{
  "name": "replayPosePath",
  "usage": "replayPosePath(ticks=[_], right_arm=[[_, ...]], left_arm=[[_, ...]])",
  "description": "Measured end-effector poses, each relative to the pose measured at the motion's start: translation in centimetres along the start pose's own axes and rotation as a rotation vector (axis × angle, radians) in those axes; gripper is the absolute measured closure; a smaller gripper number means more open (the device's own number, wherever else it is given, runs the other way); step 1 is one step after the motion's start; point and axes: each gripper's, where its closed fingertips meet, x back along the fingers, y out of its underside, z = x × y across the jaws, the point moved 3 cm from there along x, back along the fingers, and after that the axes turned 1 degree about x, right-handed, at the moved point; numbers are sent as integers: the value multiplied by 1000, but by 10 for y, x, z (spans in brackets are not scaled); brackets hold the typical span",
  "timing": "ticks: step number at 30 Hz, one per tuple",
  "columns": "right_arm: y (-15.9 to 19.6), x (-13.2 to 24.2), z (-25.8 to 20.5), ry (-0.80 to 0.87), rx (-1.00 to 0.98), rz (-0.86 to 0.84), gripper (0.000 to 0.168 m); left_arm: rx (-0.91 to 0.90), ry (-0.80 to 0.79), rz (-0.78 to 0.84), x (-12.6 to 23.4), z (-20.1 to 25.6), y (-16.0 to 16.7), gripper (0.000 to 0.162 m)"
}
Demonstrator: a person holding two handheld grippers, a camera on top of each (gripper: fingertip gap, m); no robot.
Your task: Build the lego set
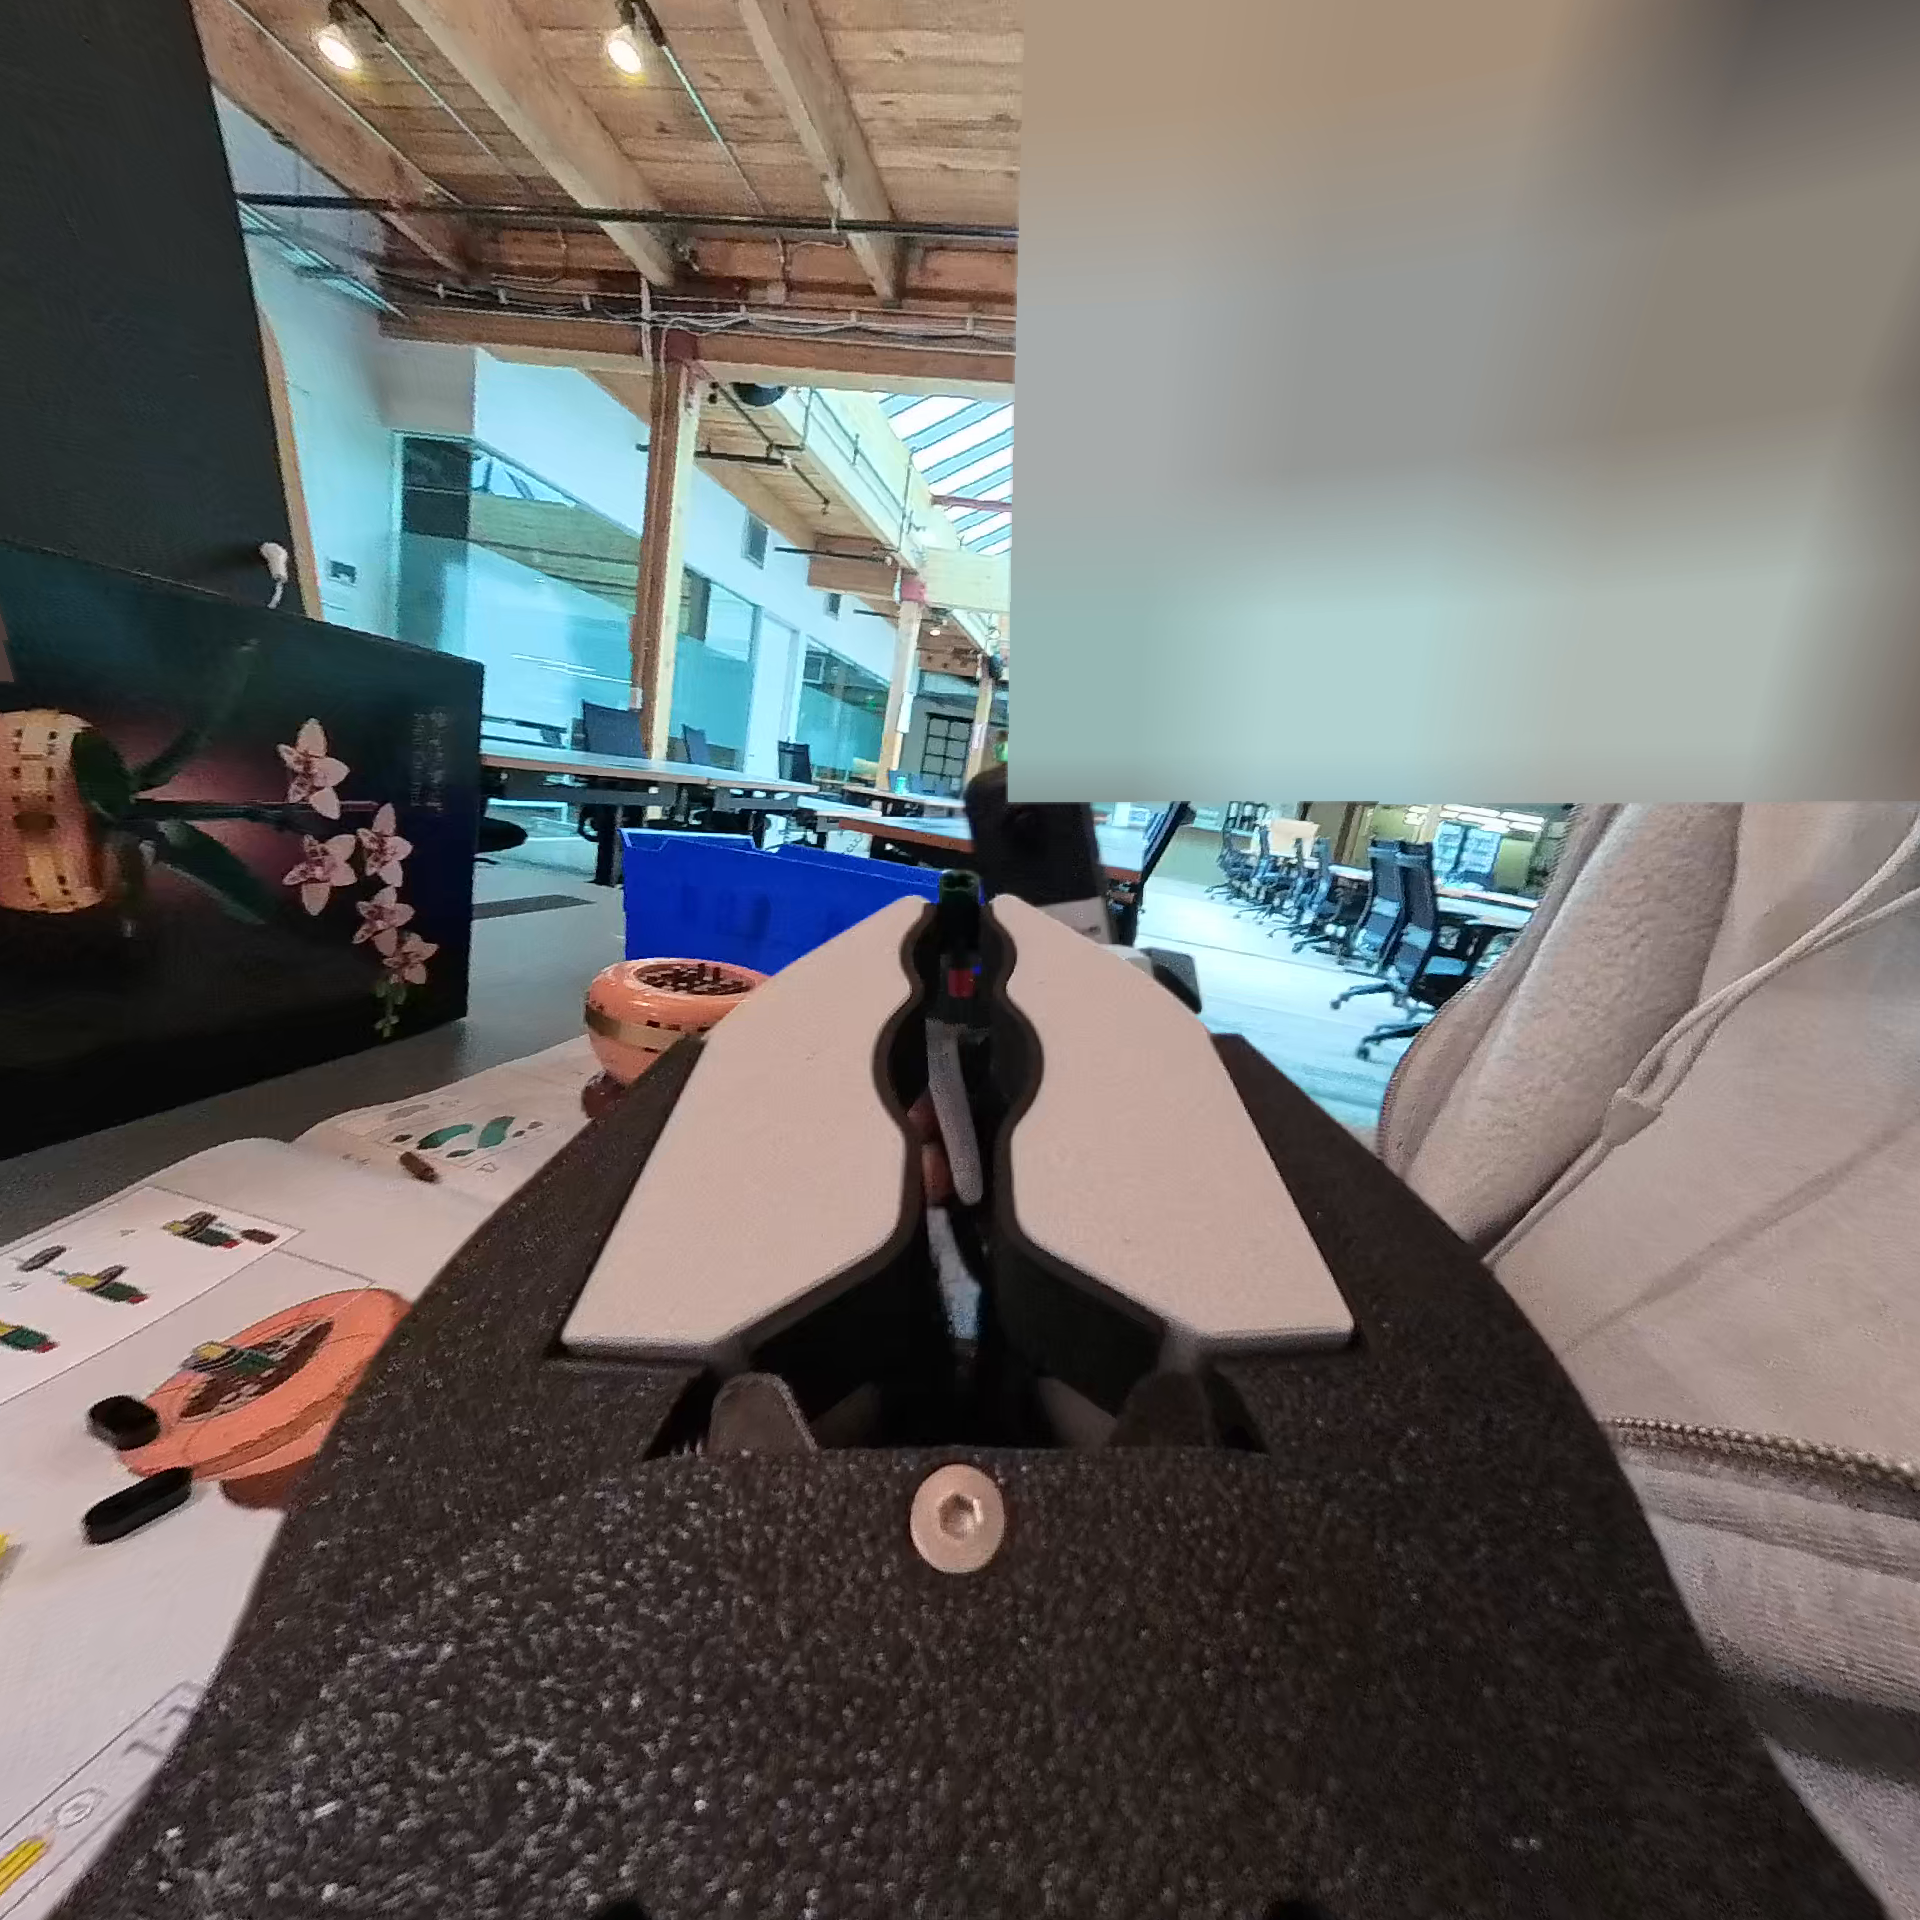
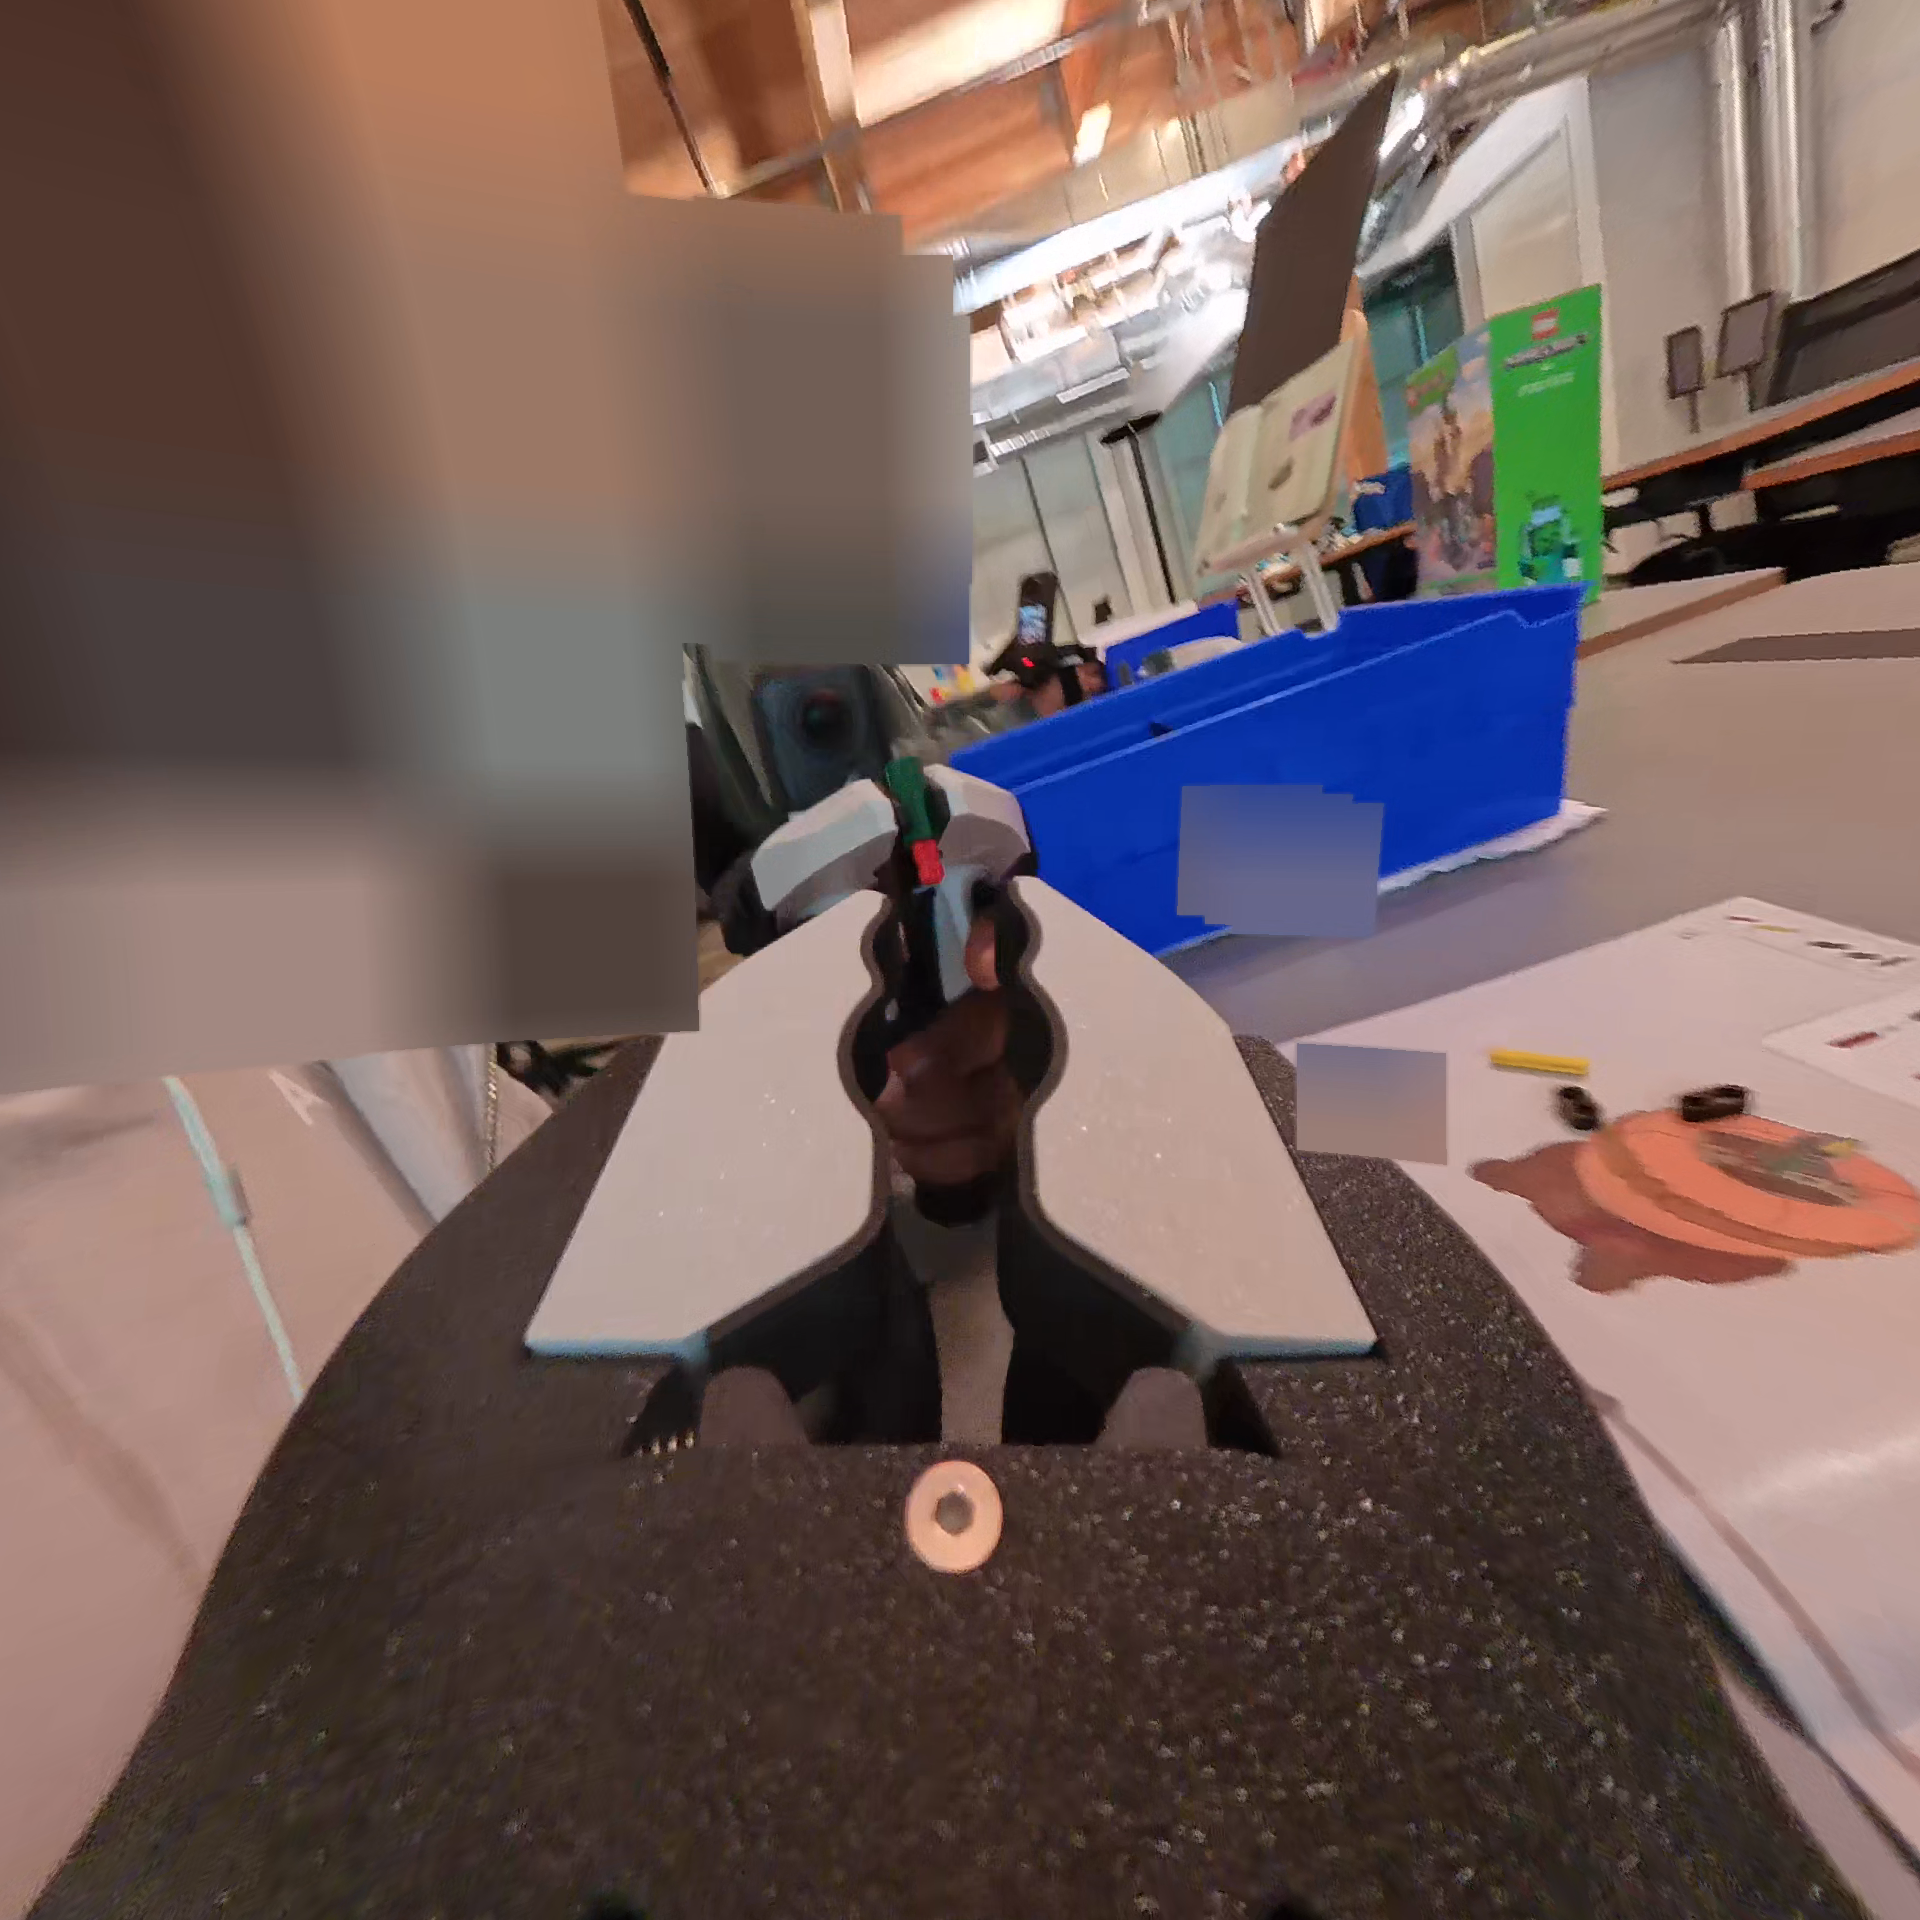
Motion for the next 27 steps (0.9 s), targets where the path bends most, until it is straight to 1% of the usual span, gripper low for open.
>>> replayPosePath(ticks=[1, 3, 4, 6, 7, 9, 11, 13, 17, 20, 23, 27], right_arm=[[-1, 4, 2, 26, 31, -30, 150], [-4, 13, 7, 97, 106, -95, 148], [-8, 16, 10, 141, 146, -125, 147], [-13, 19, 13, 230, 232, -210, 154], [-13, 17, 13, 262, 276, -272, 153], [-8, 10, 13, 298, 328, -411, 153], [-2, 3, 11, 289, 303, -489, 152], [0, 1, 14, 301, 258, -517, 154], [-2, 0, 18, 343, 205, -507, 156], [-1, -2, 23, 408, 235, -539, 156], [-2, -6, 24, 429, 259, -541, 159], [0, -11, 26, 434, 233, -560, 159]], left_arm=[[-10, -13, -12, 1, -2, 1, 157], [-53, -95, -61, 2, -11, 5, 157], [-102, -141, -110, 3, -16, 10, 157], [-223, -224, -236, 4, -24, 21, 157], [-266, -245, -283, 3, -25, 27, 157], [-287, -240, -316, -1, -22, 33, 157], [-293, -254, -342, -3, -23, 36, 157], [-347, -284, -383, 0, -26, 38, 157], [-459, -360, -431, 0, -29, 38, 157], [-597, -467, -478, 2, -35, 36, 157], [-731, -556, -503, 2, -37, 35, 156], [-827, -622, -525, 3, -39, 34, 156]])
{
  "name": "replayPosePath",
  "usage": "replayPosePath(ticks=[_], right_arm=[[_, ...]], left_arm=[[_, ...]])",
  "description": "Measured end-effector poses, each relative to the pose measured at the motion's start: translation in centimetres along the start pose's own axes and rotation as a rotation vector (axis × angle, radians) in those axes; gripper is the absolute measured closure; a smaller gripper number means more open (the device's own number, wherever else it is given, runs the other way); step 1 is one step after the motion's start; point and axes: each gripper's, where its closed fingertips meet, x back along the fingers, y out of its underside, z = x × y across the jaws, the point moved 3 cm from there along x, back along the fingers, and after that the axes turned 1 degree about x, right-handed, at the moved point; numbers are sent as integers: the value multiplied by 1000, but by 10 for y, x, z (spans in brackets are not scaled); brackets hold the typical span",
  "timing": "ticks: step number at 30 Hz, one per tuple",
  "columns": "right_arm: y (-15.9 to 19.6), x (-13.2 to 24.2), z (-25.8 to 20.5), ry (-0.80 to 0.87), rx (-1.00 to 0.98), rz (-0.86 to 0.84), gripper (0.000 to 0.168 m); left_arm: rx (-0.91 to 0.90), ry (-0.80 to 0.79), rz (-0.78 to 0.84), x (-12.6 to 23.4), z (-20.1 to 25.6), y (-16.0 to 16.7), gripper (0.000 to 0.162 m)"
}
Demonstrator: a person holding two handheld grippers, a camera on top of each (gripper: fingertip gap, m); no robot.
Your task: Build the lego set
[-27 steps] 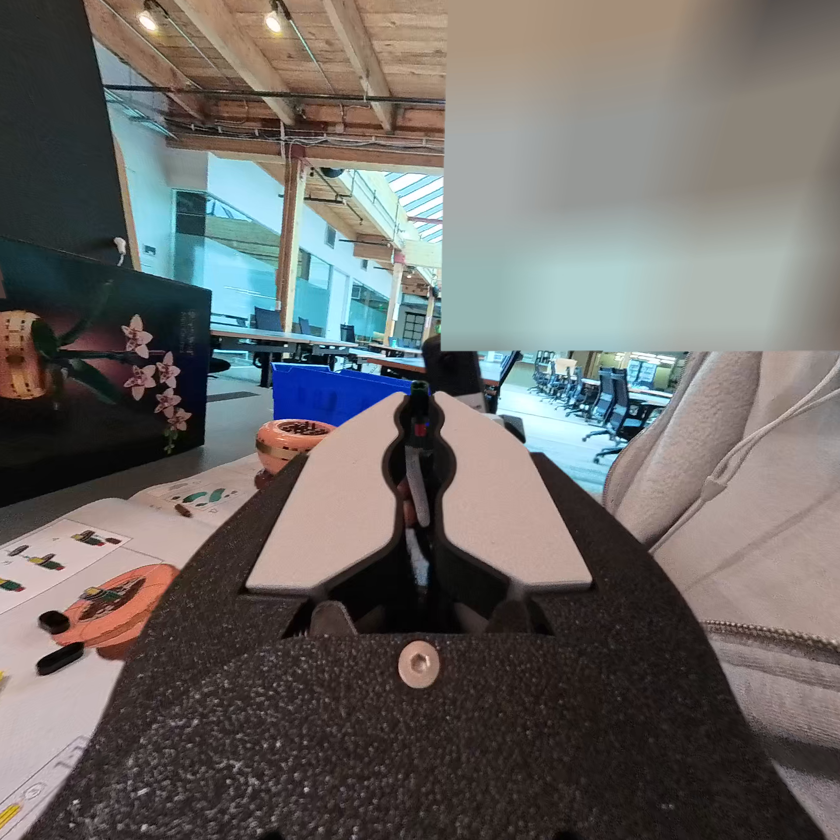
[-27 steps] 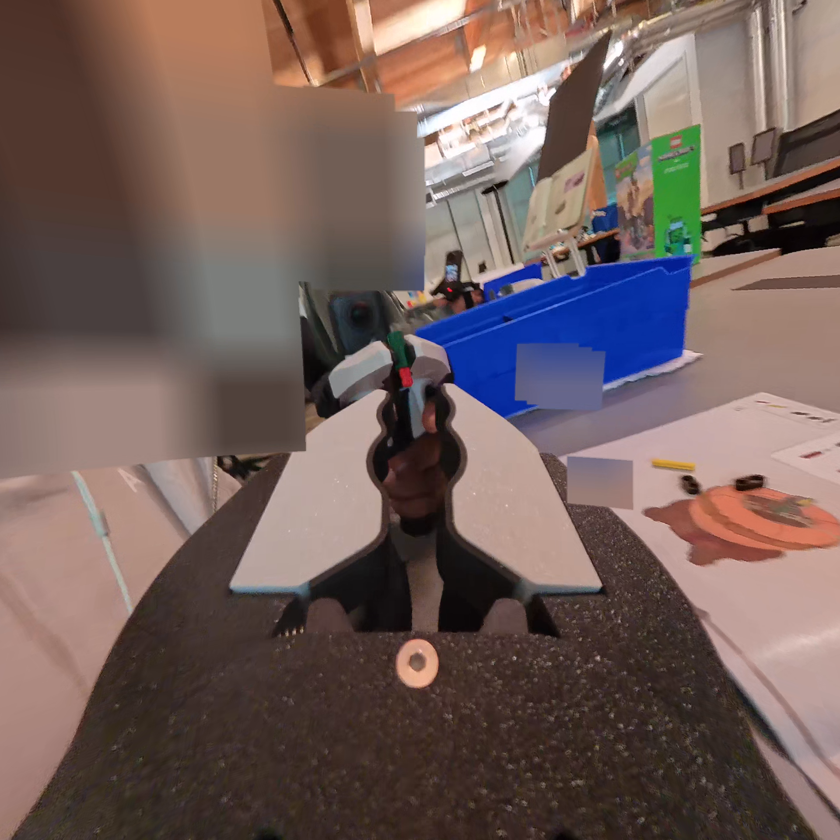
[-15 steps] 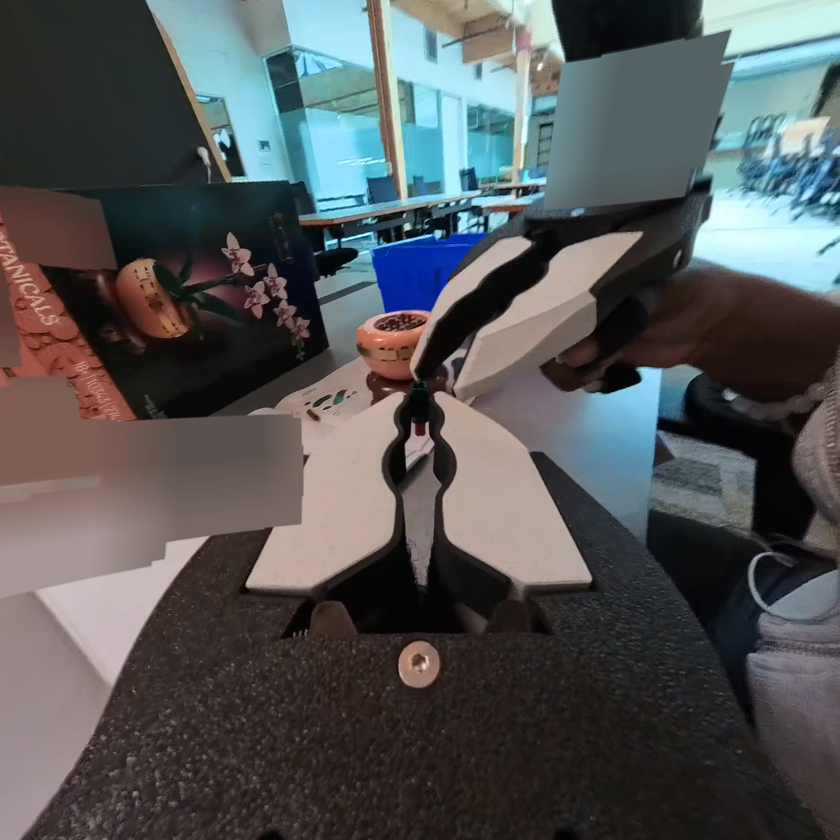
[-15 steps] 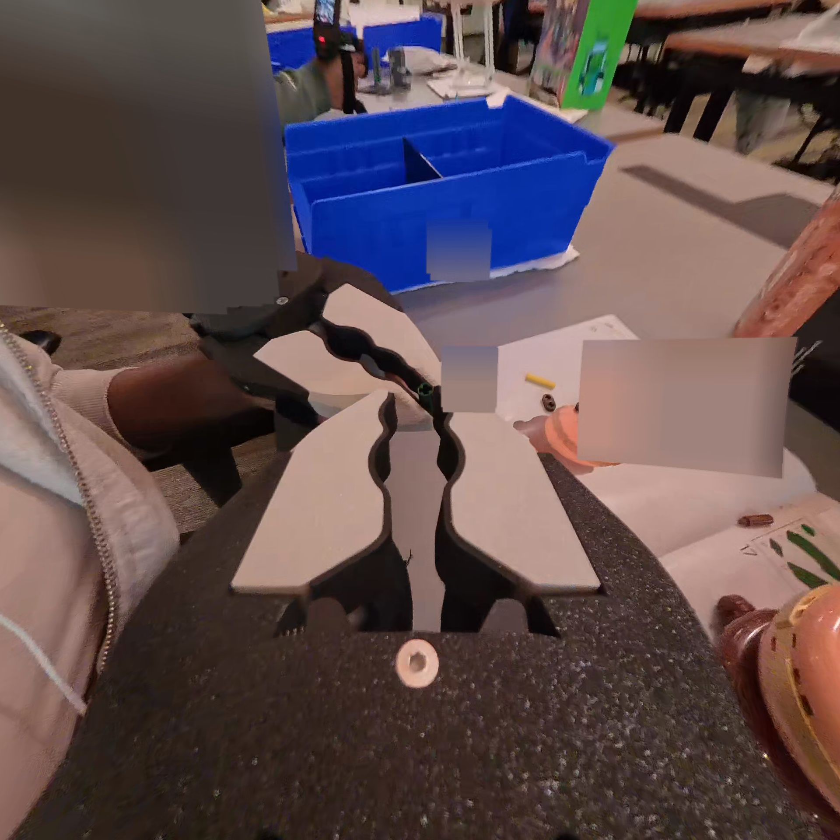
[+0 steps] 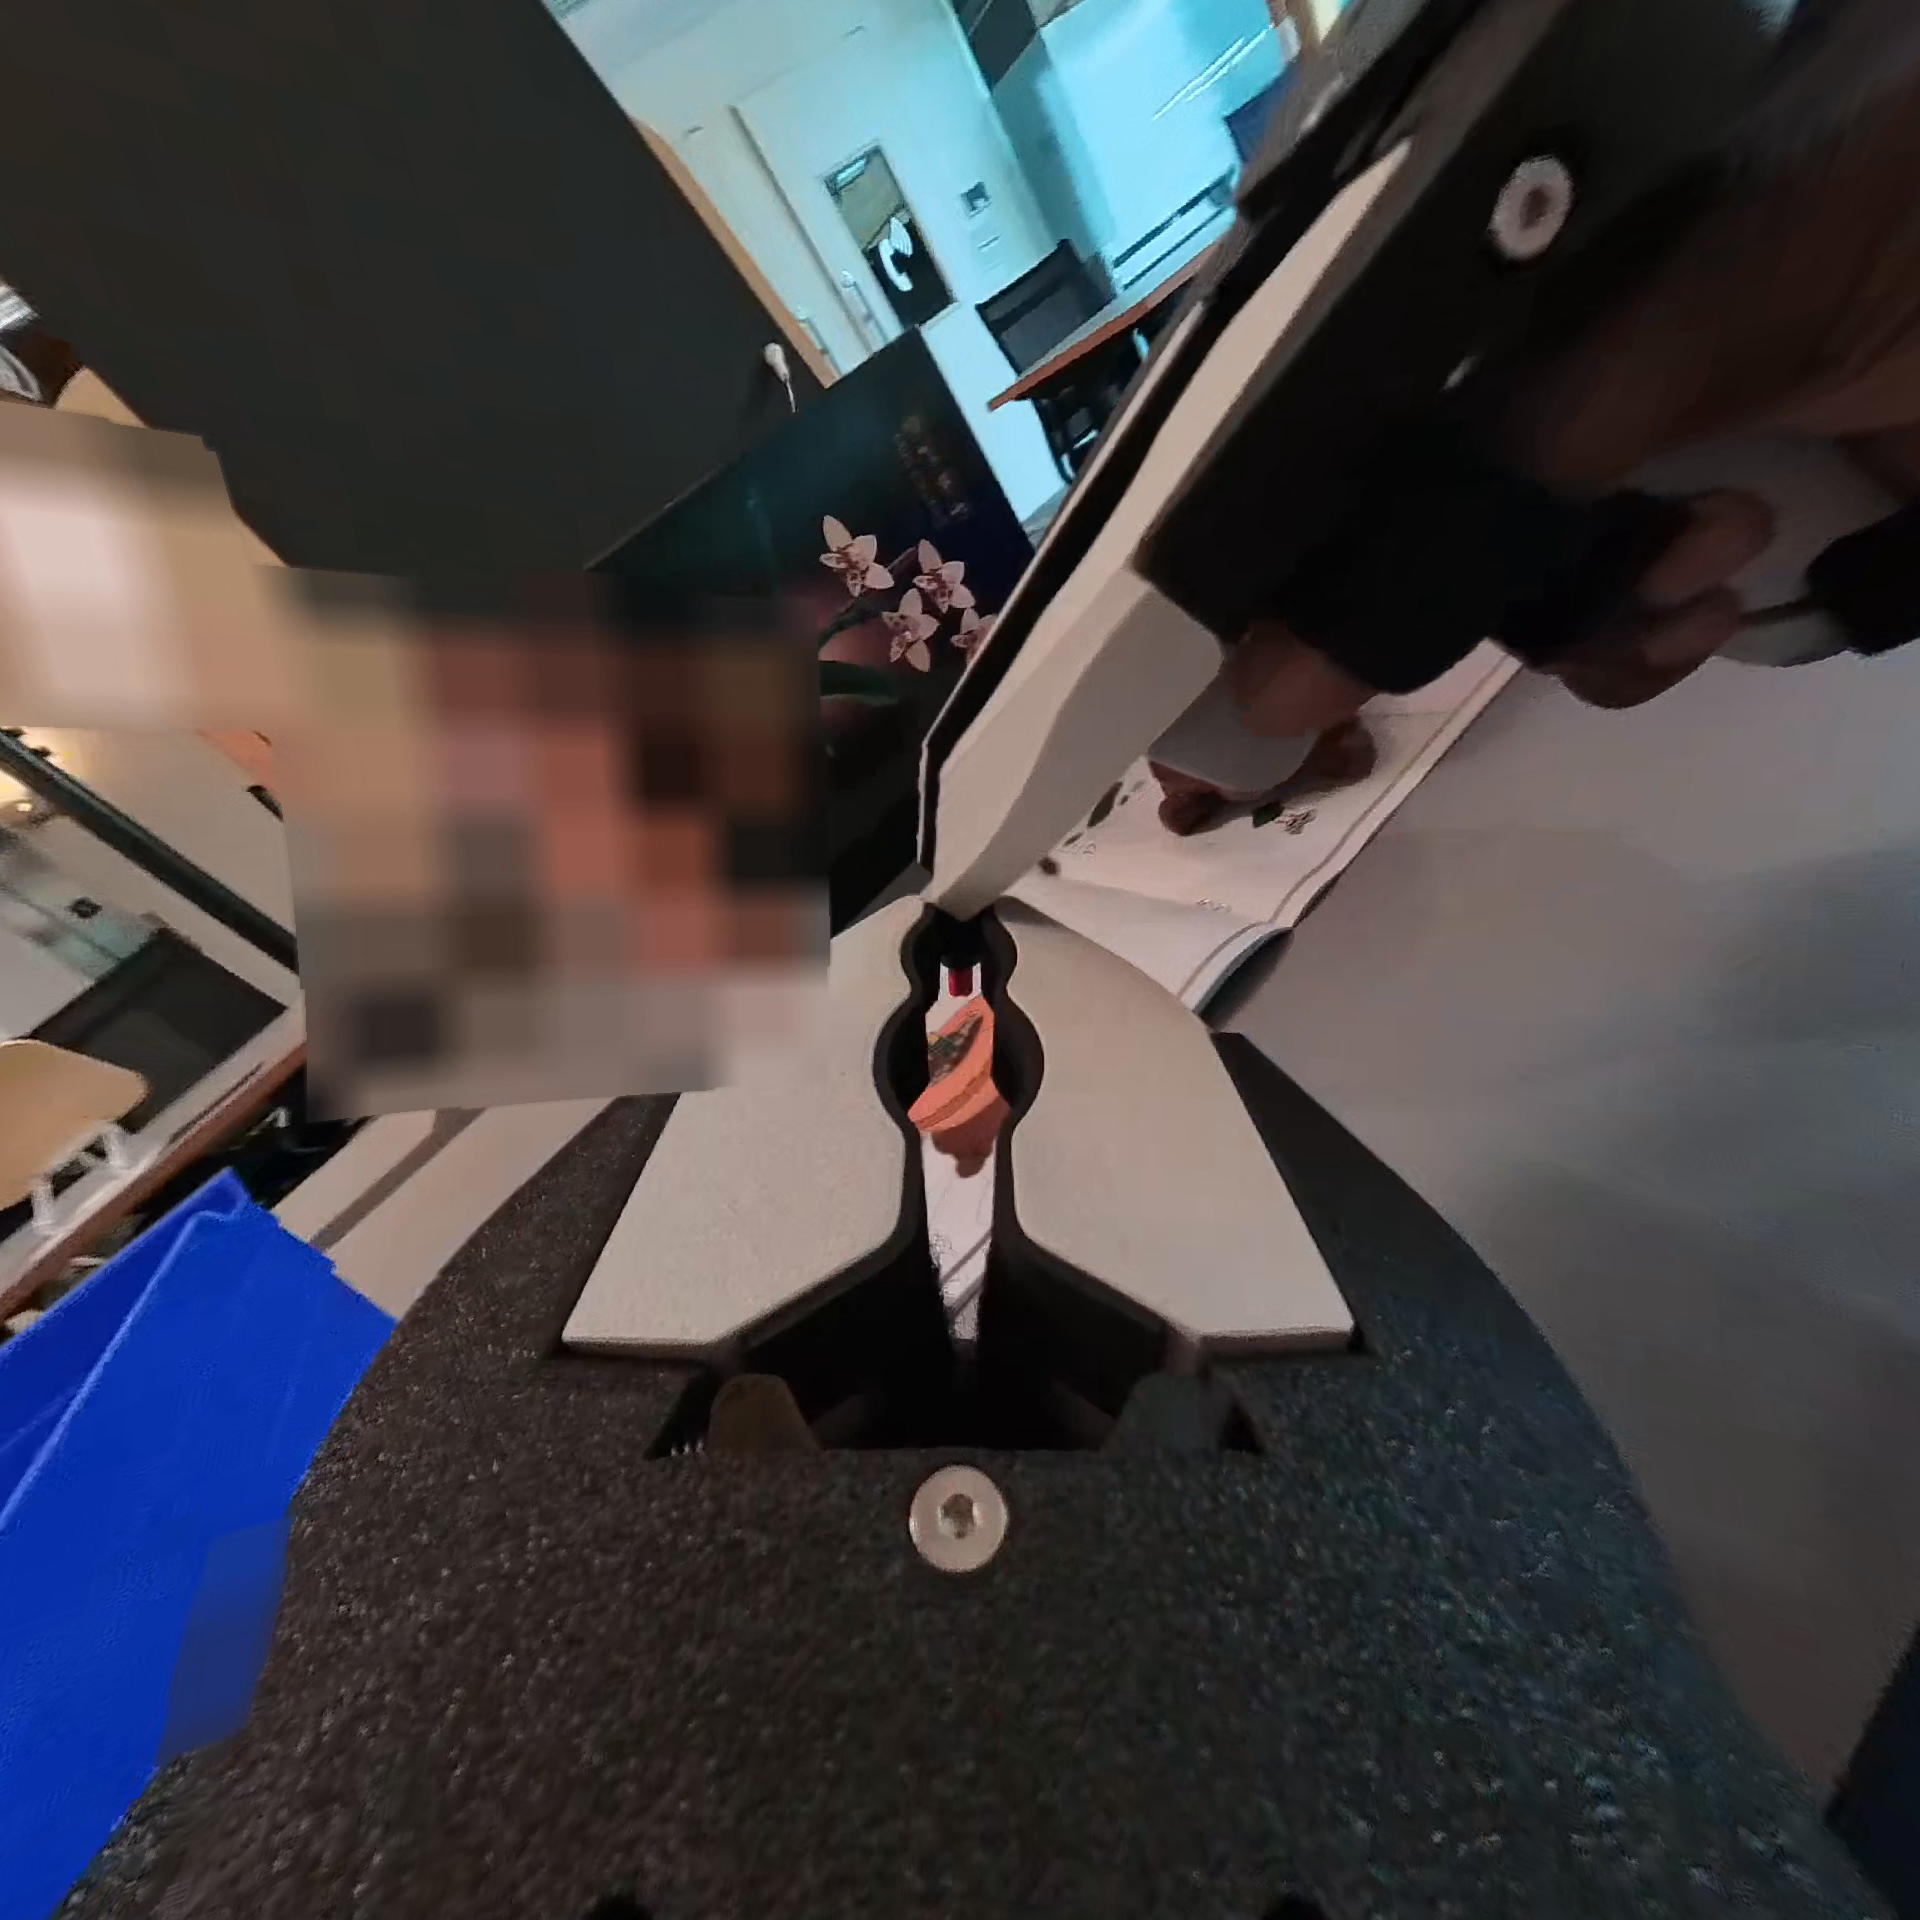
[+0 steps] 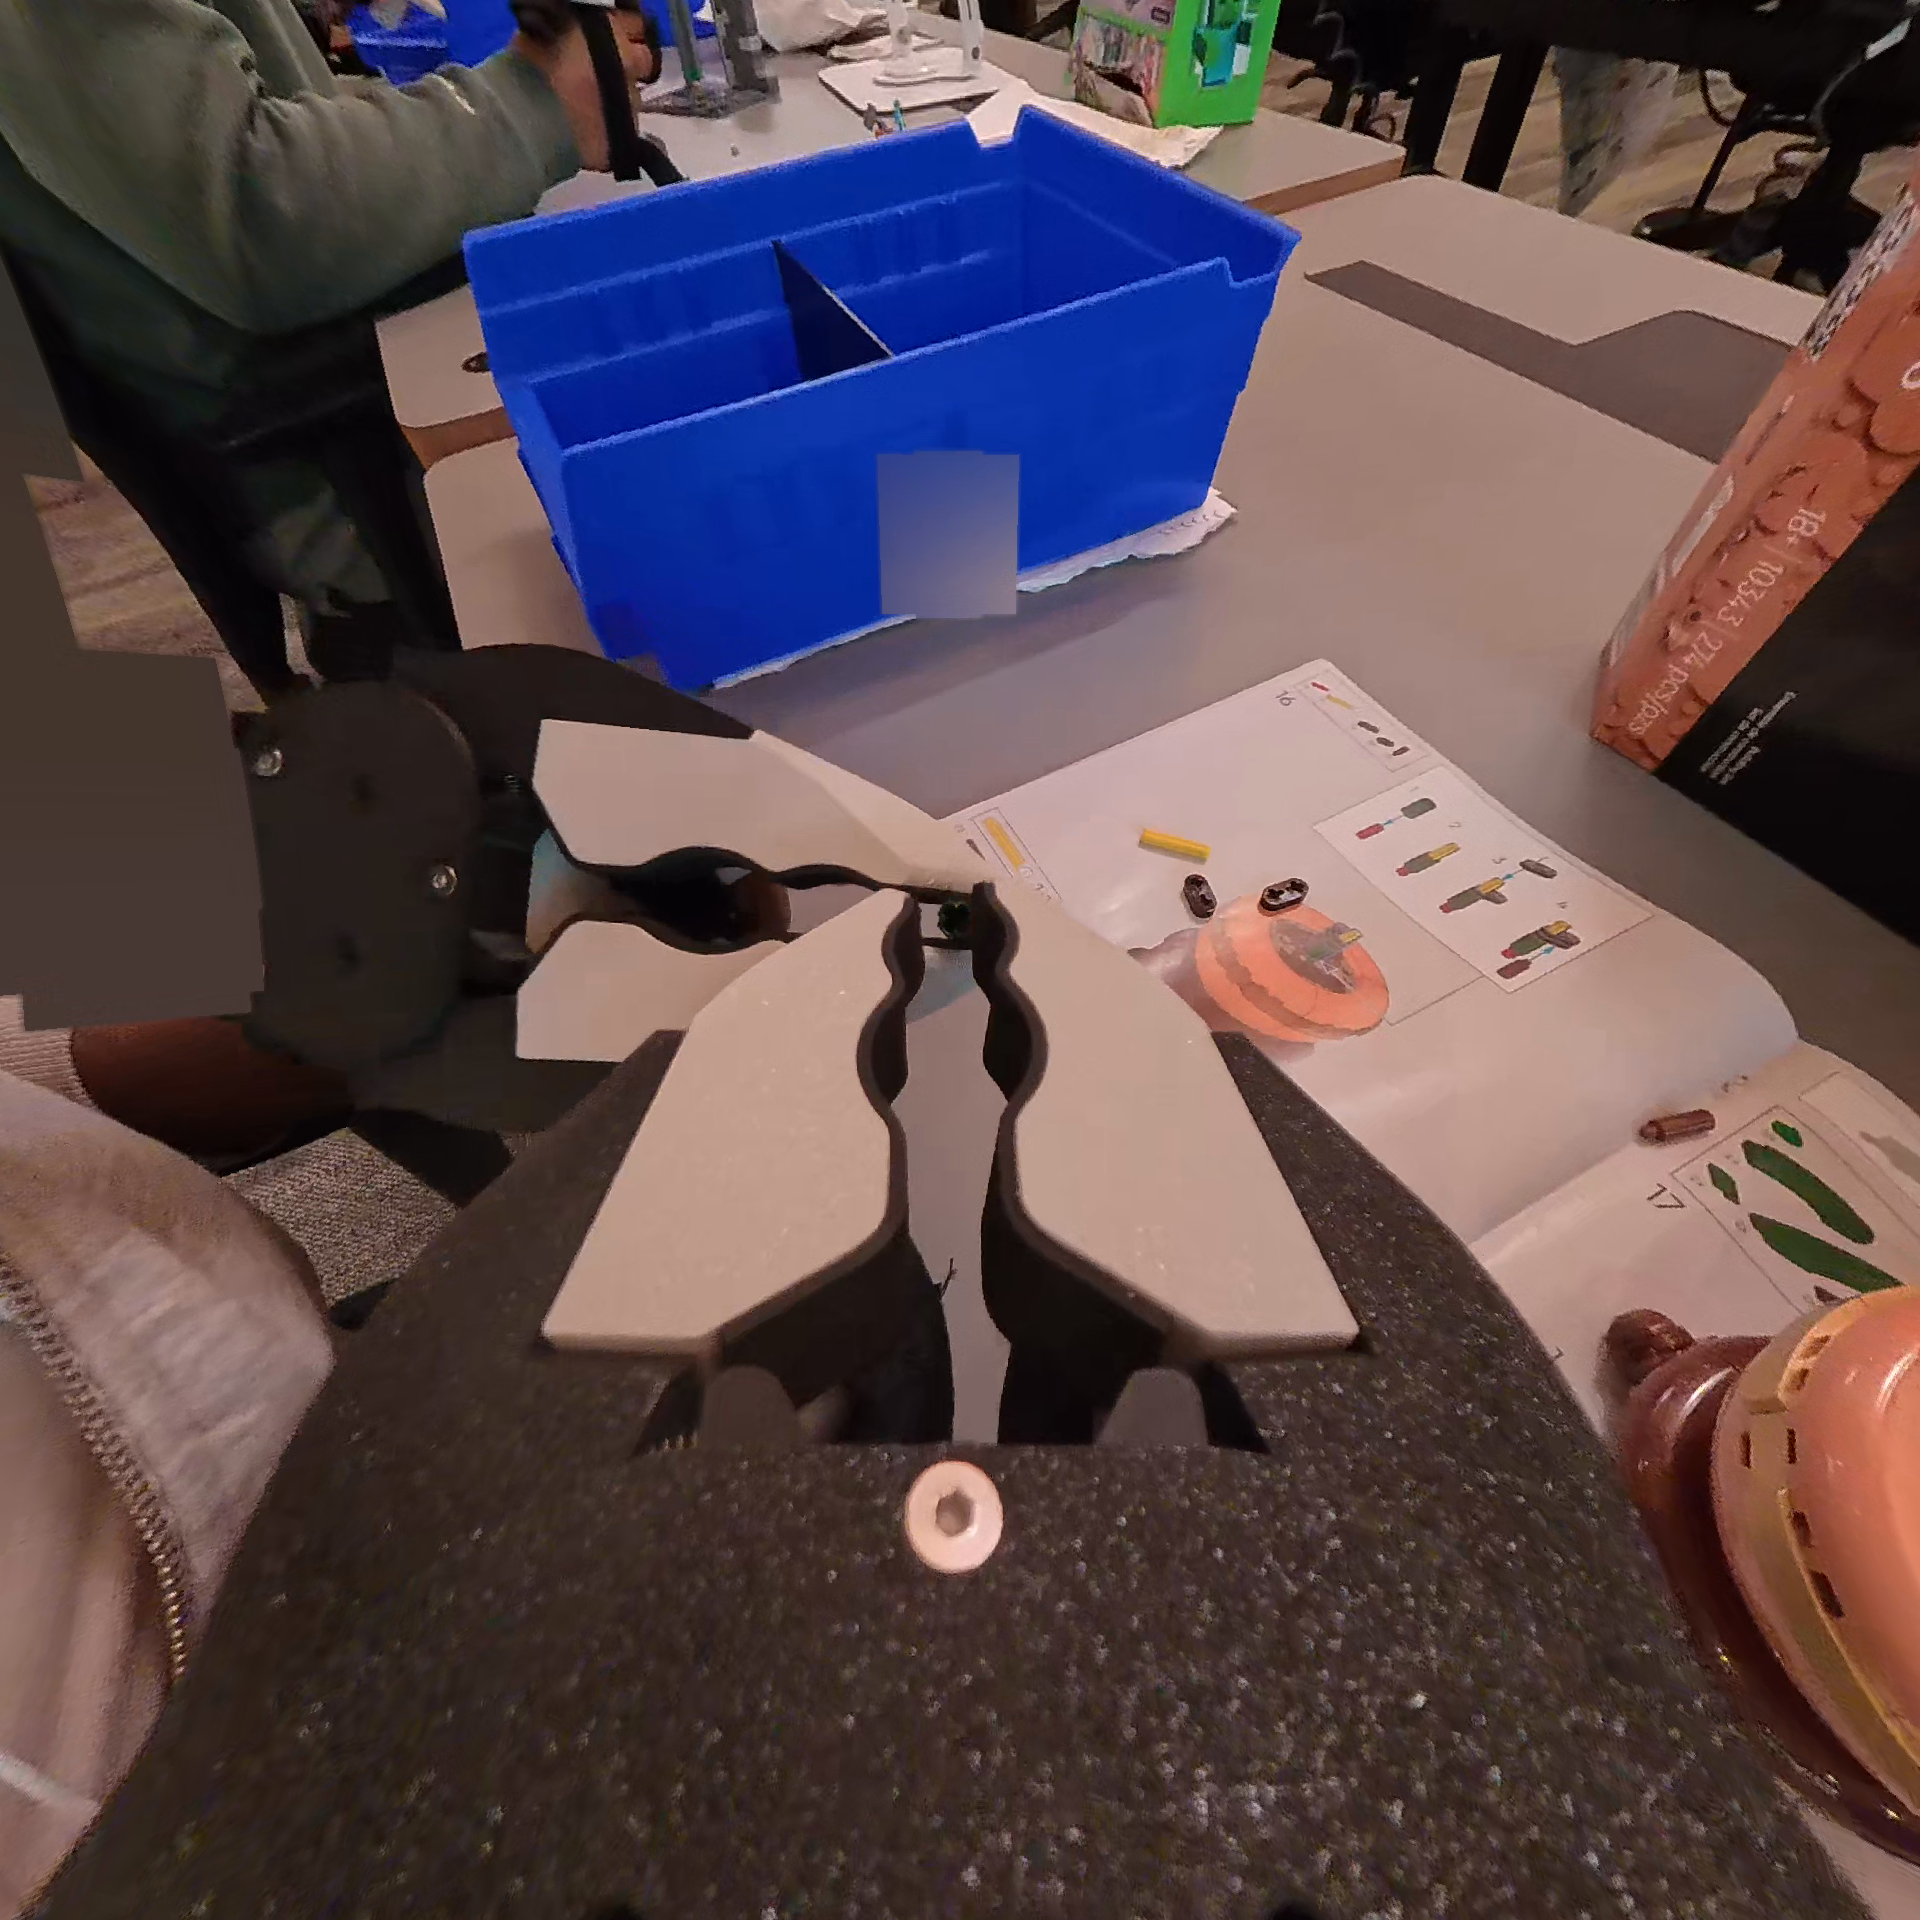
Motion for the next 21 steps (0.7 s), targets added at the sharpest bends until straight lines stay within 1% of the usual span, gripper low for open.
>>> replayPosePath(ticks=[5, 10, 12, 15, 16, 19, 21], right_arm=[[-1, -2, 0, 48, 38, -43, 158], [-2, -4, 0, 22, 30, -77, 161], [-1, -3, 0, 0, 35, -88, 162], [-1, 2, 1, -21, 63, -93, 163], [-2, 6, 2, -33, 61, -93, 163], [-7, 19, 7, -107, 36, -125, 163], [-7, 25, 8, -187, 10, -185, 162]], left_arm=[[-62, -63, -14, 1, -3, 1, 156], [-269, -192, -19, 3, -5, 0, 156], [-293, -204, -8, 4, -5, -1, 156], [-264, -182, 12, 3, -2, -4, 156], [-240, -172, 17, 3, -2, -4, 153], [-117, -55, 43, 2, 4, -2, 139], [-35, 39, 73, 1, 11, -3, 135]])
